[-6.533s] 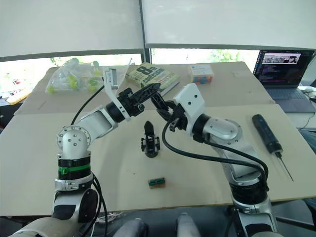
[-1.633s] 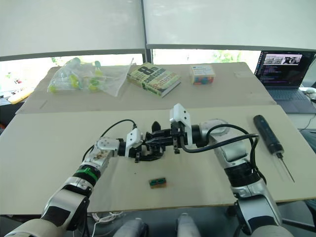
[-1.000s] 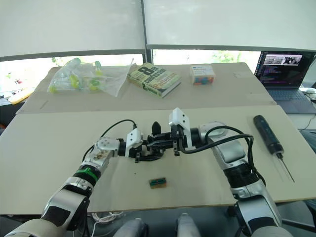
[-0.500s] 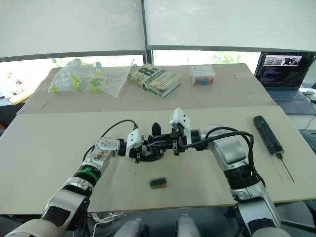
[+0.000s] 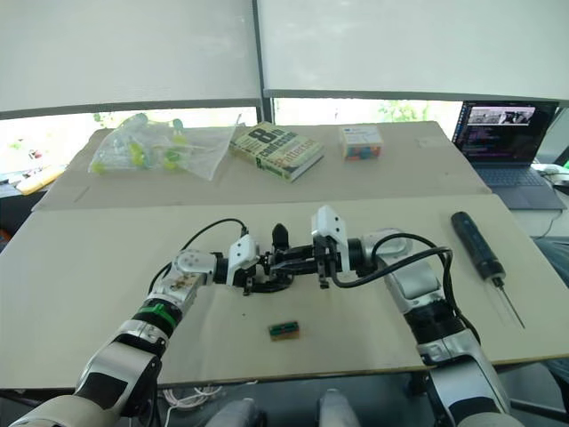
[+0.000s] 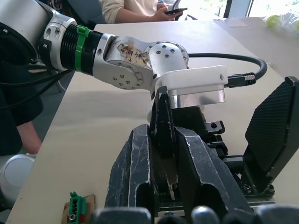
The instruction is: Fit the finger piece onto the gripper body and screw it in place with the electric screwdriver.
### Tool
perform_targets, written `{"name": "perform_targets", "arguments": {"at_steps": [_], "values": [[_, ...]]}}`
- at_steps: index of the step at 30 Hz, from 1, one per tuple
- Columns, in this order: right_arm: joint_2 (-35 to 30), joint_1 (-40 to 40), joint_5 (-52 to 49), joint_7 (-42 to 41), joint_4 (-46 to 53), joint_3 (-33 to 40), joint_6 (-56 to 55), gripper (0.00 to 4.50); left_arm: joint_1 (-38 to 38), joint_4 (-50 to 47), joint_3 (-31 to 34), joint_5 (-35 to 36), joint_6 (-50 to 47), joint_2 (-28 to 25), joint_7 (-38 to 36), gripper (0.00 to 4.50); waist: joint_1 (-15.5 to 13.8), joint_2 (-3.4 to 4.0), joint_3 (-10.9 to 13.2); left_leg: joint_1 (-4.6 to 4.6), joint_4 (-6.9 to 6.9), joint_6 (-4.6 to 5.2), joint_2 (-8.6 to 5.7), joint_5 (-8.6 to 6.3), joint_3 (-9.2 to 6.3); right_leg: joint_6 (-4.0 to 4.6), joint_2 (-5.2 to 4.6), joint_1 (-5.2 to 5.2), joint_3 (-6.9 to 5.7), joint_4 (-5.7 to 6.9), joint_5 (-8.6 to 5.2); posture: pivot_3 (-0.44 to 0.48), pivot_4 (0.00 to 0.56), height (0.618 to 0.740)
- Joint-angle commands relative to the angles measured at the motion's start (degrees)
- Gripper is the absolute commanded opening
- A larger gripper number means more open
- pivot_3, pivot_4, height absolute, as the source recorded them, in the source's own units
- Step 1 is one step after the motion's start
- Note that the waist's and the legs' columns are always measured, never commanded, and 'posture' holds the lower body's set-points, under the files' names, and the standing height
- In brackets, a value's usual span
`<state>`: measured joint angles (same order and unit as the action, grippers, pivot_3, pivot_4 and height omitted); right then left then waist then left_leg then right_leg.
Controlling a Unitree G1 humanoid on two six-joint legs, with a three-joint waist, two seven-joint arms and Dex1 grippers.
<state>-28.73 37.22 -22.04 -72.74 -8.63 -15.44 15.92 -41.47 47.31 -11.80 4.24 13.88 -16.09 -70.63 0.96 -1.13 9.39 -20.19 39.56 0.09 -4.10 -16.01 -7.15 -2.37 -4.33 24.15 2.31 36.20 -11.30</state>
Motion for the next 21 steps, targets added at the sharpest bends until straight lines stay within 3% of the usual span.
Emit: {"name": "perform_targets", "arguments": {"at_steps": [1, 9, 21], "values": [[-2.43, -0.56, 5.86, -0.87, -4.4, -6.0, 8.86, 0.3, -0.92, -1.76, 1.12, 0.9, 0.95, -0.52, -0.86, 2.32, 0.01, 0.01, -0.01, 0.0, 0.0, 0.0, 0.0, 0.0, 0.0, 0.0, 0.0, 0.01, 0.01, 0.0, 0.0, 0.0, 0.15, 0.74], [-2.91, 5.25, 6.57, 1.3, -3.22, -11.58, 26.22, 0.3, -1.36, -1.52, 1.13, 0.86, 0.87, -0.44, -0.86, 2.32, -0.08, 0.03, -0.09, -0.02, -0.04, 0.0, 0.0, -0.01, -0.02, 0.01, -0.04, 0.05, 0.01, -0.02, 0.01, 0.0, 0.15, 0.74], [-4.66, -0.05, 8.02, 7.35, 2.25, -9.62, 23.75, 0.3, -1.21, -1.75, 1.2, 0.94, 0.62, -0.42, -0.47, 2.32, -0.05, 0.19, -0.55, 0.02, -0.16, 0.01, 0.01, -0.01, -0.02, -0.02, -0.05, 0.01, 0.02, -0.1, -0.01, 0.0, 0.15, 0.74]]}}
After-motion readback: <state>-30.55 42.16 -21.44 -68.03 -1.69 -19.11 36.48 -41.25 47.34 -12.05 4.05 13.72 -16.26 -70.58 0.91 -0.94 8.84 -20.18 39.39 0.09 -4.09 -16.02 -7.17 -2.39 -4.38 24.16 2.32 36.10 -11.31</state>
